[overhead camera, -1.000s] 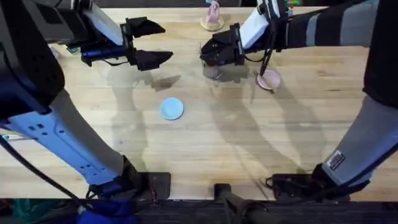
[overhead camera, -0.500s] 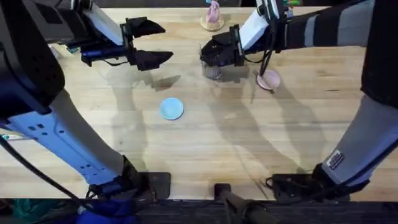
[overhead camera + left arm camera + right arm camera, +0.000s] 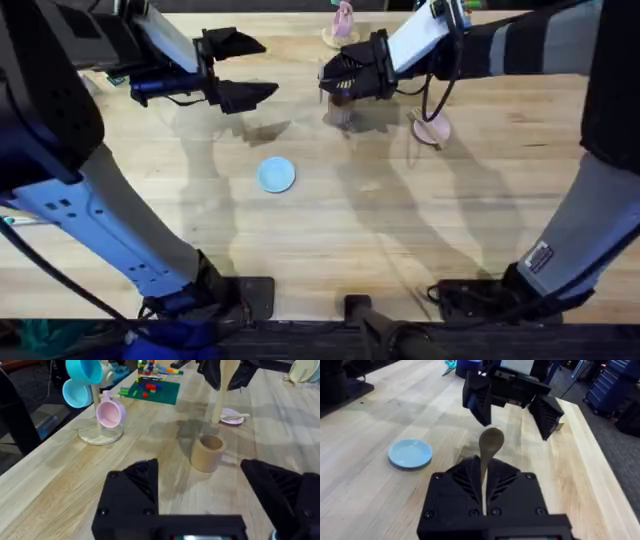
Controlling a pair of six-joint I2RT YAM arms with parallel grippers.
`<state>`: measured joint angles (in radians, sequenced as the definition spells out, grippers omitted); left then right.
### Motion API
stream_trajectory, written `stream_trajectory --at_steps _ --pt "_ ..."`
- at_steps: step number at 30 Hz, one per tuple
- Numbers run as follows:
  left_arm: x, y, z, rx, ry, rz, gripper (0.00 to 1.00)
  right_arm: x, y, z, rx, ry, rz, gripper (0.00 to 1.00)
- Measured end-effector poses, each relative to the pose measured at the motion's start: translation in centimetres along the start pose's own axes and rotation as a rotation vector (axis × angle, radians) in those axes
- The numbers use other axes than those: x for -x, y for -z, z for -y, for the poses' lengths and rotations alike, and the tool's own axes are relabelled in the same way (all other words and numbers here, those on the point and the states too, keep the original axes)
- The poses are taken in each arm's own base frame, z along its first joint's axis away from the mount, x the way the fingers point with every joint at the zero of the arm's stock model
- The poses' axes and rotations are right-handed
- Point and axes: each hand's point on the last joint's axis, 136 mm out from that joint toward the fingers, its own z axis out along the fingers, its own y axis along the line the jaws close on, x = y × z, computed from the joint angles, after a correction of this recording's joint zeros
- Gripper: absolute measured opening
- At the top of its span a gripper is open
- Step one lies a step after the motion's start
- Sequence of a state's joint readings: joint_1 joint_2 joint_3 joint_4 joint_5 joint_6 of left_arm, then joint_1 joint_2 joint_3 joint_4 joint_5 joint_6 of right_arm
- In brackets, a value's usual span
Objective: Pick up a utensil and set it on the pink plate, then put the other utensil in the container.
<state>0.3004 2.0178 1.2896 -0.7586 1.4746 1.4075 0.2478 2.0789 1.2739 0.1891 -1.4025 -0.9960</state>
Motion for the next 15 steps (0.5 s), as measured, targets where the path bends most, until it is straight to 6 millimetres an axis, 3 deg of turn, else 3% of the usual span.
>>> stream_trajectory --at_steps 11,15 --pt "0.0 0.0 0.0 0.000 0.000 0.000 0.993 0.2 1.9 2.1 -0.074 -0.109 -0.017 0.032" --pt "0.0 0.0 0.0 0.000 0.000 0.000 0.993 1.9 2.7 2.7 -0.093 -0.112 -0.017 0.032"
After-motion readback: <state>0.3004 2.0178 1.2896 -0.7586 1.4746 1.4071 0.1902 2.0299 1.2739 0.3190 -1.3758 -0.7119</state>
